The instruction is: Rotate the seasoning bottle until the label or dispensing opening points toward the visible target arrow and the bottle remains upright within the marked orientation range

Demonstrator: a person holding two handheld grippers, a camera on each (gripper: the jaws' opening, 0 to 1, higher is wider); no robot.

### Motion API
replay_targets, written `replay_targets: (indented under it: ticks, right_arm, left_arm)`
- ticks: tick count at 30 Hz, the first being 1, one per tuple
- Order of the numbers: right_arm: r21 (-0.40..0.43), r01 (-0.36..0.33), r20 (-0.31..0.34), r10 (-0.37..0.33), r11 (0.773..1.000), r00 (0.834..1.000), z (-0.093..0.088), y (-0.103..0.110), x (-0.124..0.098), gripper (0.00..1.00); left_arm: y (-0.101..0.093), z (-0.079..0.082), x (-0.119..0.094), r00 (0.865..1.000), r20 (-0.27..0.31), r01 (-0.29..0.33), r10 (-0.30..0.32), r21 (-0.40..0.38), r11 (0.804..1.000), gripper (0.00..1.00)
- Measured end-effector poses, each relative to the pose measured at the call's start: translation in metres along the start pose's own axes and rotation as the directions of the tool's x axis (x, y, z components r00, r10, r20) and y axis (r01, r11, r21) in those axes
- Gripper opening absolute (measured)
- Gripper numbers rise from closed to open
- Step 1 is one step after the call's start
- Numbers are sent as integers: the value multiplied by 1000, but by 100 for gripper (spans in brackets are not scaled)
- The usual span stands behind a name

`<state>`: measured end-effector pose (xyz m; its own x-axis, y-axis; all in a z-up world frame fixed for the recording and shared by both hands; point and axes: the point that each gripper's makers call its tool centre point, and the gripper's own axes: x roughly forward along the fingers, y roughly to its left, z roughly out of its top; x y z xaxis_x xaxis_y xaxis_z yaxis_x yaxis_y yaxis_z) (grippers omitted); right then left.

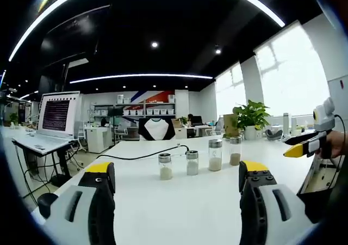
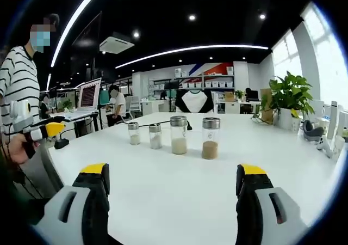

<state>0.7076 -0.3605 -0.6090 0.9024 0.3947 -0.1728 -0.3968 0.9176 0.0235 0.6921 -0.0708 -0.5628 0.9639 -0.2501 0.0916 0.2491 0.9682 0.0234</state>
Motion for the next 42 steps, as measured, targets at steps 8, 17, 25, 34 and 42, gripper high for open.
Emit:
replay_targets:
  ticks: [8, 17, 25, 34, 42]
  right_arm:
    - [-4, 0, 3, 0, 1000, 1000, 2, -1, 0, 99]
    - [9, 13, -1, -13, 1000, 1000, -1, -6, -7, 99]
    - [22, 13, -11, -13, 1000, 1000, -4, -6, -5, 99]
    - [14, 2, -16, -2, 1000, 1000, -4, -4, 5, 99]
    - [10, -20, -21, 20, 1000, 1000, -4, 0, 13, 99]
  left_arm:
    - [0, -1, 0, 1000, -1, 3, -3, -9, 1000, 100]
    - [-6, -2, -2, 1000, -12, 17, -17, -3, 1000, 100]
    - [-3, 0, -3, 1000, -13, 14, -14, 0, 1000, 100]
    - [1, -2, 2, 1000, -10, 10, -10, -3, 1000, 100]
    - [2, -3, 6, 1000, -8, 5, -5, -13, 1000, 100]
